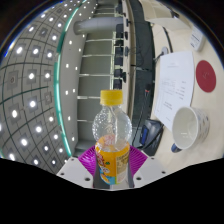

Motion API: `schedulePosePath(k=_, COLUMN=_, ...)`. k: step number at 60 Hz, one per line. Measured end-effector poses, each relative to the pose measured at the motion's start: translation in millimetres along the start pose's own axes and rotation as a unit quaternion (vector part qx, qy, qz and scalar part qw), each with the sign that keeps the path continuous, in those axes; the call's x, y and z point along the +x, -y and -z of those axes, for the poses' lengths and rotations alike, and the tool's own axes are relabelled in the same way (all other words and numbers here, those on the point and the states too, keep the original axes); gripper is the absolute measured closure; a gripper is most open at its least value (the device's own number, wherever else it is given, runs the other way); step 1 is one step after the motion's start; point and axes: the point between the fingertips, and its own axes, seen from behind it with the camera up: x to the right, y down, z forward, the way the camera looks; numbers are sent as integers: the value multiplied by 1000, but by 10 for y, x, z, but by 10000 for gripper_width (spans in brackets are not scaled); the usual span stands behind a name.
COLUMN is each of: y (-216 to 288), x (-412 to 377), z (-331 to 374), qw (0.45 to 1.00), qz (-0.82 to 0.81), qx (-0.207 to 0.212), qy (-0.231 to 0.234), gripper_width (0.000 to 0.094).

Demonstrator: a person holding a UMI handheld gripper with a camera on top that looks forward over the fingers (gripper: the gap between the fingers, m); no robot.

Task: Pour water

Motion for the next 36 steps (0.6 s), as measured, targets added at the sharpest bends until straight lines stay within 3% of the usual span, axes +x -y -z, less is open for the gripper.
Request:
schedulePosePath(k=9, y=598, x=-317, z=213, qw=961, qz=270, qx=33, qy=-39, gripper_width=534)
schedulePosePath(k=20, y=1406, x=-219, z=471, qw=838, qz=528, qx=69, qy=-121, gripper_width=534)
schedulePosePath(k=32, y=2086, x=866, z=596, qw=732, qz=643, qx=53, qy=-220, gripper_width=535)
schedulePosePath(k=36, y=2064, x=1066, z=659, qw=716, qz=655, qx=37, qy=-239, gripper_width=534)
